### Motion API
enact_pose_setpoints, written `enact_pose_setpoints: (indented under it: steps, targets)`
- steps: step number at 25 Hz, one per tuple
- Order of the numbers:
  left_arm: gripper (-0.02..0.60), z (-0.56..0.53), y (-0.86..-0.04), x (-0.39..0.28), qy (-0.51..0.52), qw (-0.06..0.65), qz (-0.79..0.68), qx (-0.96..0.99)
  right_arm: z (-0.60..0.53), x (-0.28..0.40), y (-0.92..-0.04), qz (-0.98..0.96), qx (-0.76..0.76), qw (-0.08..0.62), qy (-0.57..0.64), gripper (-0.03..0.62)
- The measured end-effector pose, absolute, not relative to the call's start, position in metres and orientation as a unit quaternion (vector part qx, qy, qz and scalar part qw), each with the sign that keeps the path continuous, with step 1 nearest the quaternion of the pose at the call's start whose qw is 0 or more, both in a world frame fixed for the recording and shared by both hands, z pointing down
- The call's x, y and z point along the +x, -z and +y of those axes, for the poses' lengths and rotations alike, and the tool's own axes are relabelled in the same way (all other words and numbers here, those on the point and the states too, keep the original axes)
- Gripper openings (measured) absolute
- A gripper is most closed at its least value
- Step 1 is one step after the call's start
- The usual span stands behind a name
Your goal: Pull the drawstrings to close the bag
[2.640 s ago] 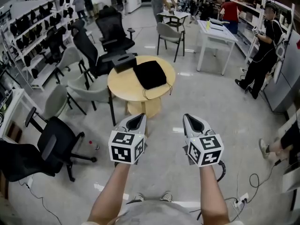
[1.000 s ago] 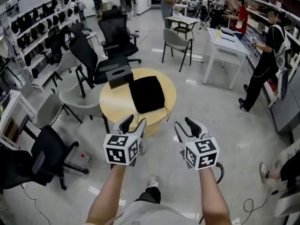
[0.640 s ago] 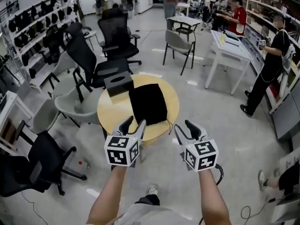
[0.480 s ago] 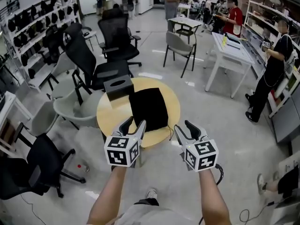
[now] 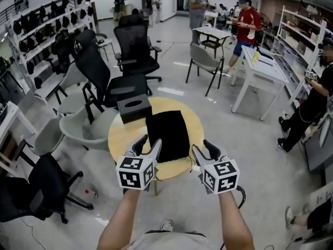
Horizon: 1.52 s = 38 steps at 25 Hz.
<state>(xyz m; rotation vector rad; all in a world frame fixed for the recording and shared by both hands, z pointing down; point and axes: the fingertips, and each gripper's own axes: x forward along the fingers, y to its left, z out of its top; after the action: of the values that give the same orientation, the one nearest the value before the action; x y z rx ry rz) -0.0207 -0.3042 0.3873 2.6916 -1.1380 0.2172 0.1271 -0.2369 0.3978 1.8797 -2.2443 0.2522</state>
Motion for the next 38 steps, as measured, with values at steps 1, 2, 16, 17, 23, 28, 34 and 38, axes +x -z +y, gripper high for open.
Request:
enact_pose_setpoints:
  steps: [1,2,16,17,23,28,34,38]
  targets:
    - [0.201,-0.306,-0.386,-0.020,-0.074,0.104,-0.389,0.912,-0.241,0.127,-0.397,-0.763,0.633,0.101,-0.085,0.181]
    - [0.201,-0.308,-0.385,-0.020,-0.075,0.102,-0.392,0.911,-0.245,0.127,-0.396,-0.767,0.629,0.100,-0.084,0.181]
    - [0.201,-0.326,-0.379,0.013,-0.049,0.116,-0.470,0.874,-0.294,0.168,-0.397,-0.836,0.533,0.105,-0.080,0.179]
    - [0.201,-0.328,-0.378,0.013,-0.046,0.117,-0.476,0.870,-0.297,0.169,-0.398,-0.840,0.526,0.109,-0.080,0.179]
    - [0.201,-0.331,-0.383,0.003,-0.039,0.125,-0.501,0.856,-0.307,0.170,-0.406,-0.854,0.498,0.126,-0.080,0.175]
    - [0.201,-0.330,-0.397,-0.003,-0.055,0.125,-0.500,0.855,-0.311,0.166,-0.420,-0.857,0.490,0.133,-0.088,0.172]
    - [0.201,-0.330,-0.427,-0.005,-0.094,0.133,-0.475,0.865,-0.312,0.162,-0.444,-0.853,0.490,0.143,-0.108,0.163]
    - [0.201,-0.332,-0.456,-0.005,-0.128,0.145,-0.454,0.870,-0.312,0.163,-0.467,-0.849,0.489,0.157,-0.124,0.161]
